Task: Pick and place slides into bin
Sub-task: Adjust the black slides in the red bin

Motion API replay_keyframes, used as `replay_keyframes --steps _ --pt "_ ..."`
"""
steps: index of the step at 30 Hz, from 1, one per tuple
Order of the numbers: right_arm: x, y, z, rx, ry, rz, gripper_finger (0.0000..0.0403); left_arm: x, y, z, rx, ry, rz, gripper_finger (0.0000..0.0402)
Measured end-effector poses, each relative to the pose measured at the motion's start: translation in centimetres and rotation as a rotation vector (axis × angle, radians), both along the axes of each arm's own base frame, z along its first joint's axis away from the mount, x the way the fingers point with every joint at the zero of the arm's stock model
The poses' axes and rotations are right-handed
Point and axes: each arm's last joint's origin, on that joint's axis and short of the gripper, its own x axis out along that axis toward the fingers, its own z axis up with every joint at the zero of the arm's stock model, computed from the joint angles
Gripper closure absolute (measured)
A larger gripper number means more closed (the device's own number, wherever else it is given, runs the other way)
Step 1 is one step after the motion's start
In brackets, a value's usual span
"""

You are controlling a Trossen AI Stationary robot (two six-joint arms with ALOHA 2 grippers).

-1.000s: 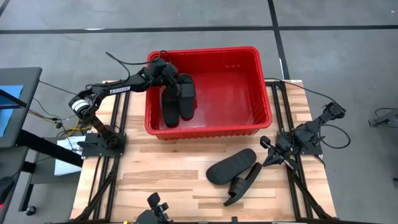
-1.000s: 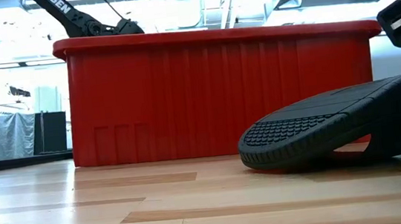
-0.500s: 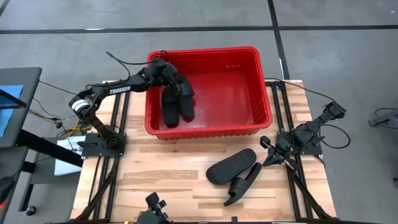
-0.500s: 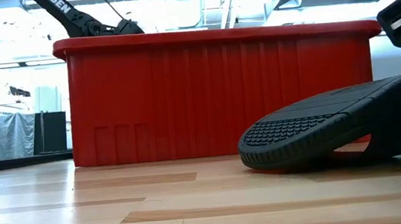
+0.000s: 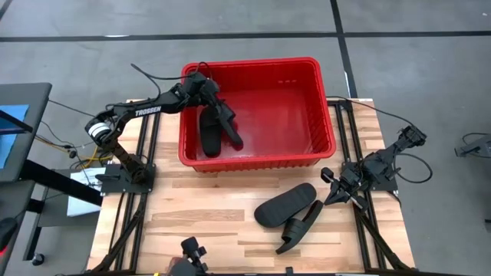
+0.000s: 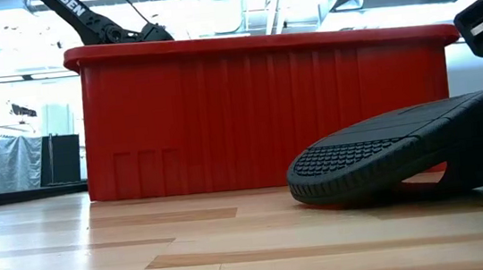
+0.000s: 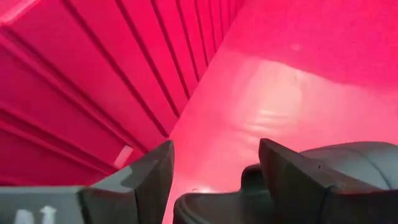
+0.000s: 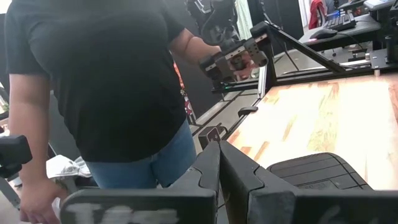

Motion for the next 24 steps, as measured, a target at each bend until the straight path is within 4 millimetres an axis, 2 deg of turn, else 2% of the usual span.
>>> replay_keyframes --steps 14,24 --pt "0.0 0.0 0.0 0.0 0.0 0.0 0.0403 0.44 -0.46 0.06 0.067 0.05 -0.069 0.0218" --pt "0.0 0.0 0.0 0.0 0.0 0.0 0.0403 0.57 -0.61 0.06 0.128 0.098 -0.123 0.0231"
